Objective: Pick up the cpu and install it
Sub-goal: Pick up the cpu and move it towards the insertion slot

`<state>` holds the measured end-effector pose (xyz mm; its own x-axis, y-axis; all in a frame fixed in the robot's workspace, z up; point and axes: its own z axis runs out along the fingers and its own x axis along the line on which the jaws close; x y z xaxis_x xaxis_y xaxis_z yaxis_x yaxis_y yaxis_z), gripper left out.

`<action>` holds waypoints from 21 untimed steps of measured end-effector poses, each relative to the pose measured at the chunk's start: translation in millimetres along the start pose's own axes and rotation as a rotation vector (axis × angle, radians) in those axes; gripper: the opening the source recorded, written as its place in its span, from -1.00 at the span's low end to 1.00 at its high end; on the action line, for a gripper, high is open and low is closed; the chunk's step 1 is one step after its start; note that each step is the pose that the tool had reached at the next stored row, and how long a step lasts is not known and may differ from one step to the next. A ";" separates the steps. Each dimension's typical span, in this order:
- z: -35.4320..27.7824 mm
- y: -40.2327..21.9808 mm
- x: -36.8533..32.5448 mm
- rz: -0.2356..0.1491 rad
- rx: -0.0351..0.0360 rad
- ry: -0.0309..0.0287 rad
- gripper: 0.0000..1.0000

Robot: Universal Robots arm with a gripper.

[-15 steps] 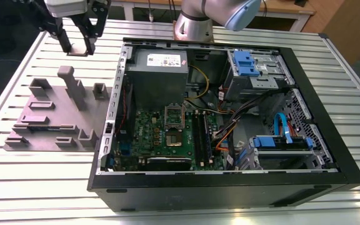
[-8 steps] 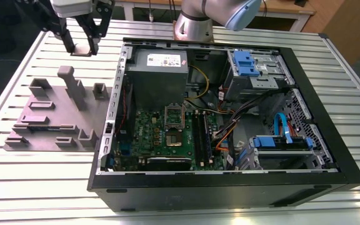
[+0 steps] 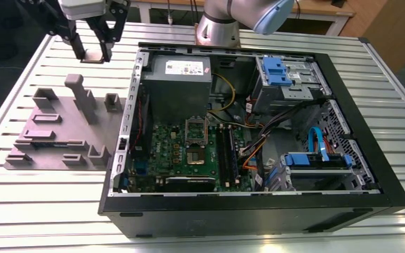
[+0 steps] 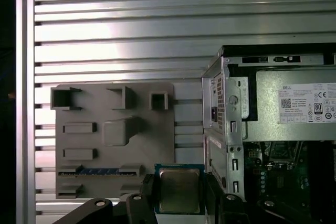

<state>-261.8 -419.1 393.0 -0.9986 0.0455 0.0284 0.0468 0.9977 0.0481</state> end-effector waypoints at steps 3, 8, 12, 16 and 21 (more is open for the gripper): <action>0.0 0.0 -0.7 0.000 -0.0001 0.0000 -0.06; 0.0 0.1 -1.4 0.000 0.0000 0.0000 -0.06; -0.1 0.2 -2.8 0.000 0.0000 0.0001 -0.06; -0.2 0.3 -6.5 0.000 0.0000 0.0000 -0.06; -0.2 0.5 -11.5 0.000 0.0000 0.0000 -0.06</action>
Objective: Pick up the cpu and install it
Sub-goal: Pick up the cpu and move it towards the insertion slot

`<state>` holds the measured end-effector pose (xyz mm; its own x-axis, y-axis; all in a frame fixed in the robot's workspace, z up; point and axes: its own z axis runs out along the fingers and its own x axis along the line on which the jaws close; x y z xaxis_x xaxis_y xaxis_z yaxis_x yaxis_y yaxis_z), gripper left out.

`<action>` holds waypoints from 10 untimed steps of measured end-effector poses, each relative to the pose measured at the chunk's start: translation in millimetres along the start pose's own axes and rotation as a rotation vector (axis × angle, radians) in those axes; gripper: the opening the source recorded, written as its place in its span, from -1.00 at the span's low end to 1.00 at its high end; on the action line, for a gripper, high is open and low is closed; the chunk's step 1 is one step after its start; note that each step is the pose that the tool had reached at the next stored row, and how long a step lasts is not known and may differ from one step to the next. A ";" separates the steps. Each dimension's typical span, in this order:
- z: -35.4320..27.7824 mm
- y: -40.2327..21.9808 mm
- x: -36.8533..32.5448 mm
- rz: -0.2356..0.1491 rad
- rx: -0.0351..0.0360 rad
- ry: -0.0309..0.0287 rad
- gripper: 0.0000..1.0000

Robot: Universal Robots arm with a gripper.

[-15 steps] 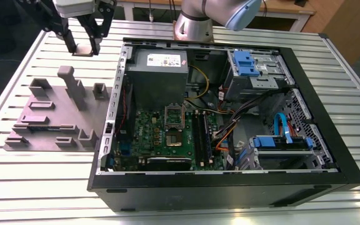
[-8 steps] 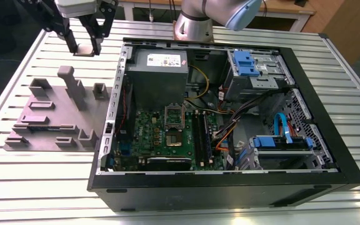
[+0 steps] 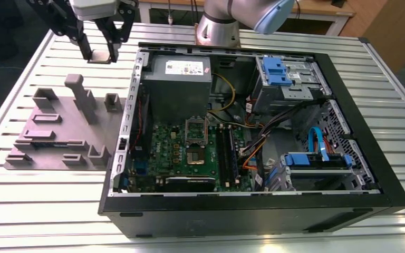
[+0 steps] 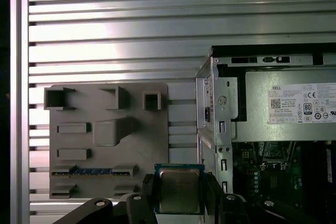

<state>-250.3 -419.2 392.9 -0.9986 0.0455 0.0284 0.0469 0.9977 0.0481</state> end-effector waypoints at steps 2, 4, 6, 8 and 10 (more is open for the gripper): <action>-0.1 0.1 -2.3 0.000 0.0001 0.0001 -0.06; 0.0 0.3 -5.3 0.000 0.0000 0.0000 -0.06; 0.0 0.4 -8.1 0.000 0.0000 0.0000 -0.06; 0.0 0.5 -10.5 0.000 0.0000 0.0000 -0.06; 0.1 0.5 -11.2 0.000 0.0003 -0.0001 -0.06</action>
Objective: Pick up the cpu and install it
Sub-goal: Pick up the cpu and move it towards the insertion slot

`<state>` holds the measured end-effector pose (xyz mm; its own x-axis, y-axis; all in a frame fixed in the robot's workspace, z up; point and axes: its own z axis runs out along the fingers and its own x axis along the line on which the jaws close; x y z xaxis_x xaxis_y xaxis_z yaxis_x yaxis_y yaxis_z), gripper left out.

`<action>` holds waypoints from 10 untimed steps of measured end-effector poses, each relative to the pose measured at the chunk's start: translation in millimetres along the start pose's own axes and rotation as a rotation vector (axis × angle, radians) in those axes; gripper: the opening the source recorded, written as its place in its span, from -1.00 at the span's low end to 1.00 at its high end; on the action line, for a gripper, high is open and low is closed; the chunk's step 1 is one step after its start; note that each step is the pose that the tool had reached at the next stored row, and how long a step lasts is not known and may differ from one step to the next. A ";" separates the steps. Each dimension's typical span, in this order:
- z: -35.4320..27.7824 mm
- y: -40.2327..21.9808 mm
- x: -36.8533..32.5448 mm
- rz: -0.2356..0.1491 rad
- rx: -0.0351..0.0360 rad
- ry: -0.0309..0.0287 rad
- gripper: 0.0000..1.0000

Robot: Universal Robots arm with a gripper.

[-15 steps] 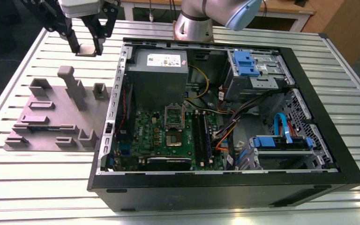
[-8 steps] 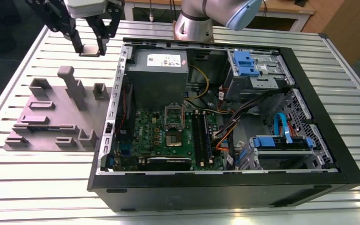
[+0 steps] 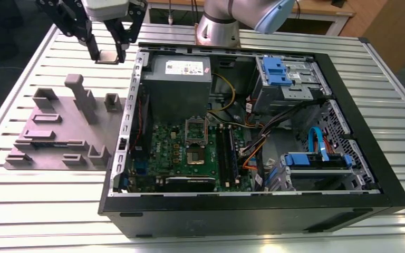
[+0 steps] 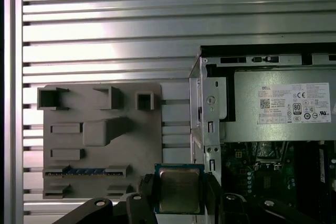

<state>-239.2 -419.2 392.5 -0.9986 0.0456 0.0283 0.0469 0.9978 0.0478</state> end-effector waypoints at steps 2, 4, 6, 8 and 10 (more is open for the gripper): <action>0.0 0.0 0.0 0.000 0.0001 0.0001 -0.06; 0.1 0.0 0.0 0.000 0.0000 0.0001 -0.06; 0.0 0.0 0.0 0.000 0.0001 0.0001 -0.06; 0.0 0.0 -0.1 0.000 0.0001 0.0002 -0.06; 0.3 -0.6 -0.2 0.000 0.0000 0.0000 -0.06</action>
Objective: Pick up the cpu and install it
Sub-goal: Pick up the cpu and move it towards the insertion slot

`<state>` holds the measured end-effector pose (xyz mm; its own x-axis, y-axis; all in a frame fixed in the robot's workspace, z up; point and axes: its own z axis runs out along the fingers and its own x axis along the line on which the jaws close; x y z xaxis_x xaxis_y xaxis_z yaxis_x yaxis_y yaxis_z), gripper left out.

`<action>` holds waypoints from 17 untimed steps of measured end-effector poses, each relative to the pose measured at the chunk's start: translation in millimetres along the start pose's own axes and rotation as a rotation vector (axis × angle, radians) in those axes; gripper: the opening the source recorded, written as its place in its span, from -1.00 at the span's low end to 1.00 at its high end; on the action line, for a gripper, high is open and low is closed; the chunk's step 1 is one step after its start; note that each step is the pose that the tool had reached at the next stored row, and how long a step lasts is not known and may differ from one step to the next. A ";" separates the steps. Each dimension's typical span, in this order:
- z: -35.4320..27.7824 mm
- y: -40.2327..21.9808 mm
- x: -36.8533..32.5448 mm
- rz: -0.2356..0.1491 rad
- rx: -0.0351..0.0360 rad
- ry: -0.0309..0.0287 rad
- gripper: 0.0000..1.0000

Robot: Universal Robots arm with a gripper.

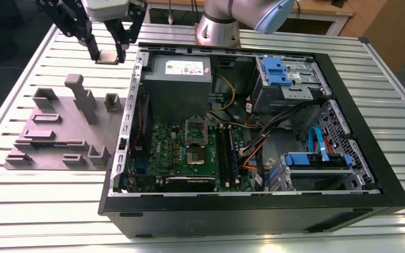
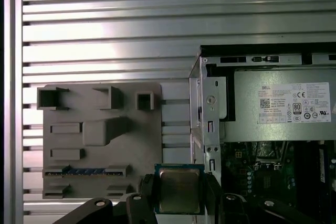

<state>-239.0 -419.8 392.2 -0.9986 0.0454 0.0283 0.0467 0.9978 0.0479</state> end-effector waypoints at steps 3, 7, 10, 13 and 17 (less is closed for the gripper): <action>0.5 -2.6 -0.1 0.000 0.0000 0.0000 -0.06; 1.3 -5.5 -3.7 0.000 0.0004 0.0001 -0.06; 1.9 -6.3 -15.1 0.000 0.0004 0.0001 -0.06; 3.0 -7.1 -26.6 0.000 0.0004 0.0000 -0.06; 6.1 -16.4 -30.1 0.000 0.0005 0.0001 -0.06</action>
<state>-209.9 -437.2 384.5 -0.9986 0.0455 0.0284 0.0468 0.9978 0.0474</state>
